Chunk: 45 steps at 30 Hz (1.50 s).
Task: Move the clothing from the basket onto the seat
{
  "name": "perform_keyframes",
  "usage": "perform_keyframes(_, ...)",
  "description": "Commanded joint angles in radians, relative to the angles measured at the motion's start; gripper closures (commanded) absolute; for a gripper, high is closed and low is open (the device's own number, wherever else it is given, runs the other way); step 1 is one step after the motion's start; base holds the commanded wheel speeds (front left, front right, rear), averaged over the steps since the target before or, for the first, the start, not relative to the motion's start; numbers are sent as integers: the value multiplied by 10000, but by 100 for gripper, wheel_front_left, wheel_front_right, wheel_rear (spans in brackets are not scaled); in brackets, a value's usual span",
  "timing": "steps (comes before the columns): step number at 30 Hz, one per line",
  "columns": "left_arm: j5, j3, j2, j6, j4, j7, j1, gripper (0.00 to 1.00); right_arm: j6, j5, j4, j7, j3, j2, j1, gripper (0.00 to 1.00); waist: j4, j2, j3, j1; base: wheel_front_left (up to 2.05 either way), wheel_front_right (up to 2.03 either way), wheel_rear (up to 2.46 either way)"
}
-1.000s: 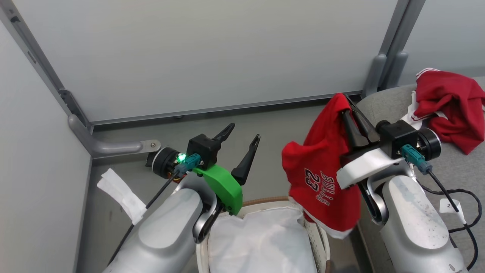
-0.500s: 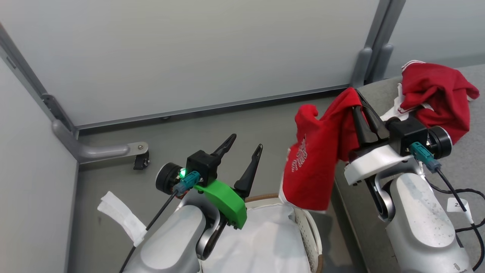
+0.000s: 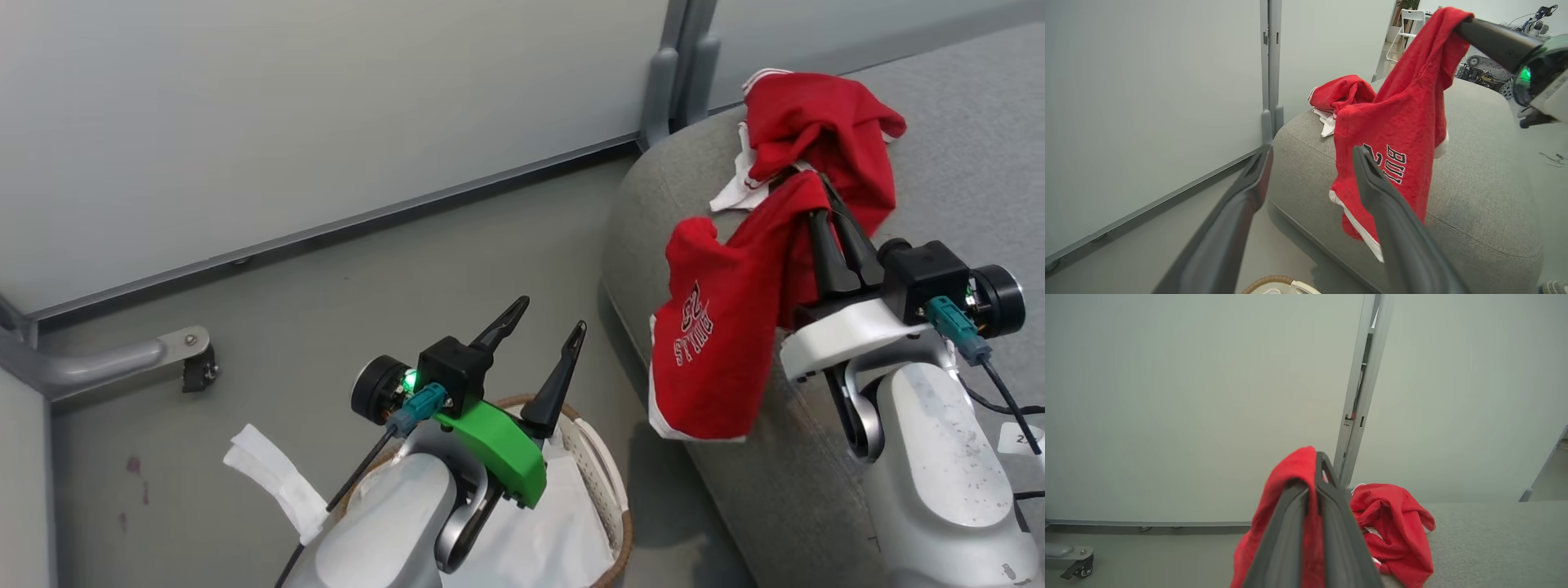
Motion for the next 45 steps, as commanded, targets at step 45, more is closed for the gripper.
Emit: perform_keyframes(45, 1428, 211, 260, -179, -903, -7, -1396, 0, -14, -4192, 3708, -3, -5537, -3172, -5215, 100, 1573, -1, 4683, 0, 0, 0, 0)
